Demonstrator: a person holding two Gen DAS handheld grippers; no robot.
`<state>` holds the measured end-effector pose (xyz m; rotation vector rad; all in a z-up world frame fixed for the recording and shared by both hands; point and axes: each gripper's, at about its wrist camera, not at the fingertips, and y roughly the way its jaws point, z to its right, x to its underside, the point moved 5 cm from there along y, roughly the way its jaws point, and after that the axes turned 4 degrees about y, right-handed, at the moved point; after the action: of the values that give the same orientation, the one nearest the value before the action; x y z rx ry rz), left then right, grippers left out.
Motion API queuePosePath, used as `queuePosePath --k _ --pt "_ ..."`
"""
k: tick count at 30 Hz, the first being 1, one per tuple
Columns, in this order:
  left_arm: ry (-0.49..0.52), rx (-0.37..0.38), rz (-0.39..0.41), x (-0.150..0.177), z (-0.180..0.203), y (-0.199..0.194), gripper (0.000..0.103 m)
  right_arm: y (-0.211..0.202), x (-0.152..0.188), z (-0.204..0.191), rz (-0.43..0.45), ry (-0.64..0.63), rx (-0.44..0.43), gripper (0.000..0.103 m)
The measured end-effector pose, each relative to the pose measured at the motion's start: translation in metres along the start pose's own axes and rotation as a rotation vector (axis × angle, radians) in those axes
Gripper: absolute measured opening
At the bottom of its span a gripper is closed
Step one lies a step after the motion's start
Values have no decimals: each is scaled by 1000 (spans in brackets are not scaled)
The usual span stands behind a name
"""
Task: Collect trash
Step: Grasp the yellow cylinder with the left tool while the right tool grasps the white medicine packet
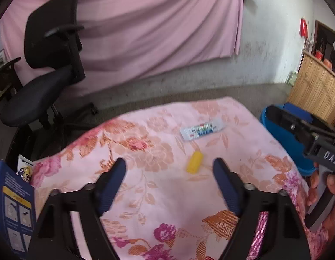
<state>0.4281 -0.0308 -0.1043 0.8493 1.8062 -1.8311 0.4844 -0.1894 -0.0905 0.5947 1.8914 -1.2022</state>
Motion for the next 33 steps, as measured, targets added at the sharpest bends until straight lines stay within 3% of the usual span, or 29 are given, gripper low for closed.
queuePosePath --k 5,9,16,18,22,25,28,33 --pt "15 48 -99 4 14 31 50 10 4 10 -58 52 6 103" --pt "27 74 -153 -1 20 51 45 25 8 17 -136 90 -7 99" --pt "-7 97 -173 0 16 61 12 44 15 20 -245 125 -52 93" --pt "-39 109 -167 0 9 58 12 50 16 20 -273 135 -73 93" --pt "-127 60 -138 3 -16 45 11 64 16 11 -317 103 -101 92" --pt "-225 19 -117 11 -41 35 11 73 9 -6 -307 30 -129 92" --pt "-311 48 -103 19 -57 30 11 87 0 -29 -297 -95 -163 92" --pt "-305 26 -103 12 -64 30 11 105 9 -57 -361 -237 -227 92"
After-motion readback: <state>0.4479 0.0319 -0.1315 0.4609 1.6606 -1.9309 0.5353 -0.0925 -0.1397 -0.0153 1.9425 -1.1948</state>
